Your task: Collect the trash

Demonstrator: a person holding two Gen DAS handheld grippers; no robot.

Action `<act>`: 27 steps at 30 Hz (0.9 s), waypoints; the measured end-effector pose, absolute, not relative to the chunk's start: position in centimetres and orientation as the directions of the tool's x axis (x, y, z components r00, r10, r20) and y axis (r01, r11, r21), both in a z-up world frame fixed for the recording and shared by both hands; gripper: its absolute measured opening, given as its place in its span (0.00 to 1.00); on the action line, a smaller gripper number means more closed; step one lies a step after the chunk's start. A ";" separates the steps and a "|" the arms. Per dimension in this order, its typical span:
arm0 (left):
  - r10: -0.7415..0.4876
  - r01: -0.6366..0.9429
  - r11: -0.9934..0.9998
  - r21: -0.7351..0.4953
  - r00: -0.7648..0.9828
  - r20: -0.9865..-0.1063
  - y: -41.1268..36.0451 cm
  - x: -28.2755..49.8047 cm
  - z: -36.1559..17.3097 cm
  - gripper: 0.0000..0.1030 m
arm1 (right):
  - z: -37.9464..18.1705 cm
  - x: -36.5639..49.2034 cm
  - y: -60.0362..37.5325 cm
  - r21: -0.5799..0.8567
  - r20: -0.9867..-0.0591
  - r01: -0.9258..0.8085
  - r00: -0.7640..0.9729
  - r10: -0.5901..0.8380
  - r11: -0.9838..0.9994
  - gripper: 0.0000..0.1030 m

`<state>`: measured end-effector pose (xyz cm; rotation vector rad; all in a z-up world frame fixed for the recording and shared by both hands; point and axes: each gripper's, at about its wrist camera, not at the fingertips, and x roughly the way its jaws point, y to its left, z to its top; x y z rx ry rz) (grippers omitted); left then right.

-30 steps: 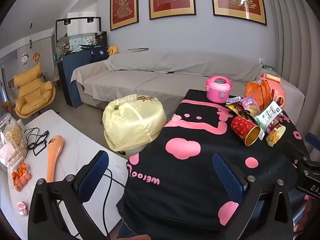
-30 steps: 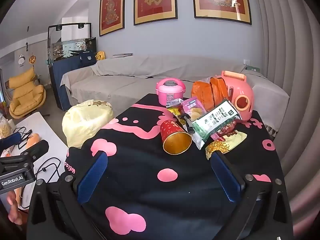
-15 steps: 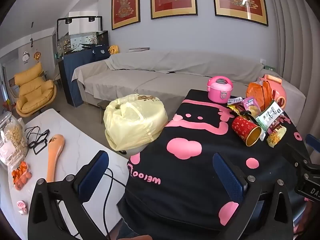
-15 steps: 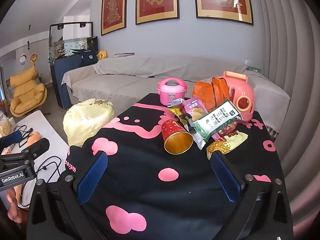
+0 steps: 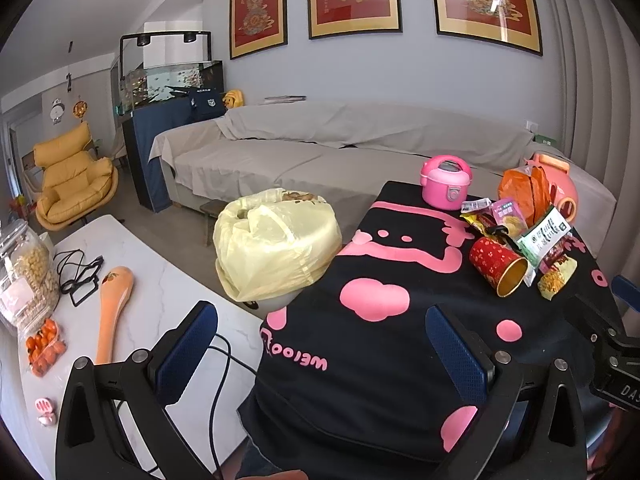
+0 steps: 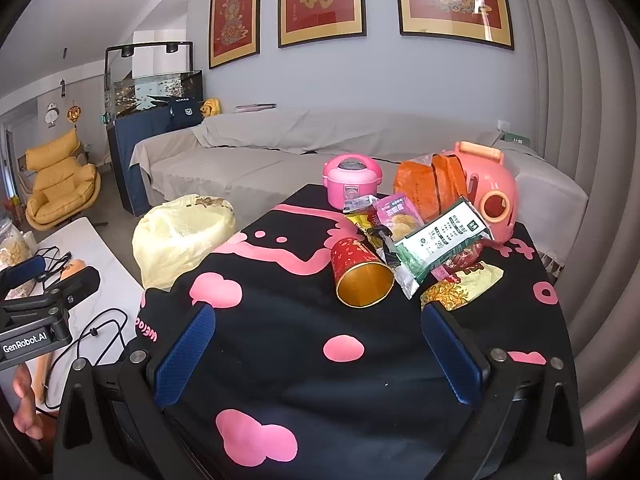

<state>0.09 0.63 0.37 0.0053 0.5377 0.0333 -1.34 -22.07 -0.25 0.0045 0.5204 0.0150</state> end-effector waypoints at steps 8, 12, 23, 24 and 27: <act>0.034 -0.032 0.999 0.013 0.859 -0.512 0.7 0.1 0.4 1.00 | -0.2 -1.3 -22.2 0.007 -0.497 -0.014 0.868 0.016 1.000 0.99; 0.031 -0.029 0.999 0.012 0.859 -0.511 0.7 0.1 0.4 1.00 | -0.2 -1.3 -22.2 0.006 -0.497 -0.014 0.868 0.015 1.000 0.99; 0.030 -0.029 1.000 0.011 0.859 -0.512 0.8 0.1 0.4 1.00 | -0.3 -1.2 -22.2 0.006 -0.497 -0.013 0.868 0.014 1.000 0.99; 0.030 -0.029 1.000 0.011 0.858 -0.512 0.8 0.1 0.4 1.00 | -0.3 -1.3 -22.2 0.008 -0.498 -0.015 0.867 0.017 1.000 0.99; 0.031 -0.030 0.999 0.010 0.858 -0.512 0.8 0.1 0.4 1.00 | -0.3 -1.3 -22.2 0.007 -0.498 -0.015 0.867 0.016 1.000 0.99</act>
